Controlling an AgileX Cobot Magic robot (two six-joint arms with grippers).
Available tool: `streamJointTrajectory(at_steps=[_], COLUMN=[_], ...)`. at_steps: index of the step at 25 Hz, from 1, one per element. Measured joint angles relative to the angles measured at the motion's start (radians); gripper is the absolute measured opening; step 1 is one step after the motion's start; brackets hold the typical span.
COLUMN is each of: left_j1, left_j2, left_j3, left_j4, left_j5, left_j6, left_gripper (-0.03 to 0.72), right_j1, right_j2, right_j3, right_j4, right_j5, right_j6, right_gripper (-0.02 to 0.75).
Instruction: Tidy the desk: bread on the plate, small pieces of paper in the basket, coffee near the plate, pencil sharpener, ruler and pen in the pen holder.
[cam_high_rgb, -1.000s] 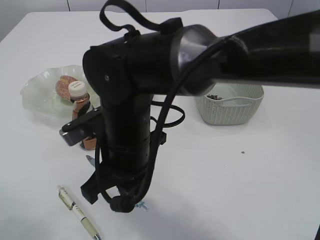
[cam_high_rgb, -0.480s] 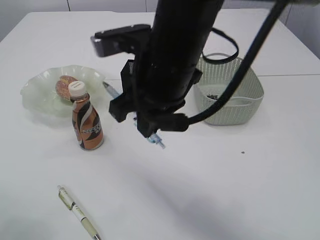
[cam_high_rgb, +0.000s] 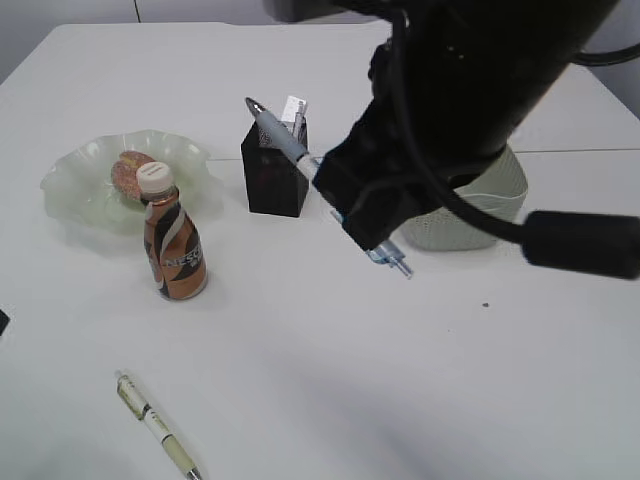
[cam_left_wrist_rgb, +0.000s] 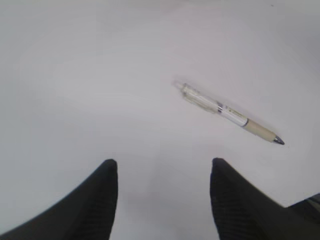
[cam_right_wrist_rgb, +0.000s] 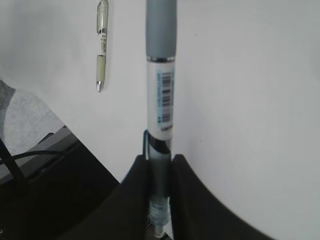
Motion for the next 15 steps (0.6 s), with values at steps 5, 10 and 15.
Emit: streamJointTrajectory(at_steps=[5,10,15], left_j1=[-0.156,-0.312,-0.393], left_j2=[0.000,0.000,0.000], left_j3=[0.000,0.000,0.000], left_j4=[-0.002,0.065,0.196], left_j5=[-0.029,-0.182,-0.360], left_j6=[0.016,0.020,0.020], left_gripper=[0.433,0.433,0.433], right_j1=[0.000,0.000,0.000], right_j2=[-0.044,-0.038,-0.038], right_j3=[0.014,0.016,0.016], right_j4=[0.000,0.000,-0.001], right_j5=[0.003,0.003,0.003], right_j6=[-0.009,-0.030,-0.040], right_gripper=[0.073,0.073,0.073])
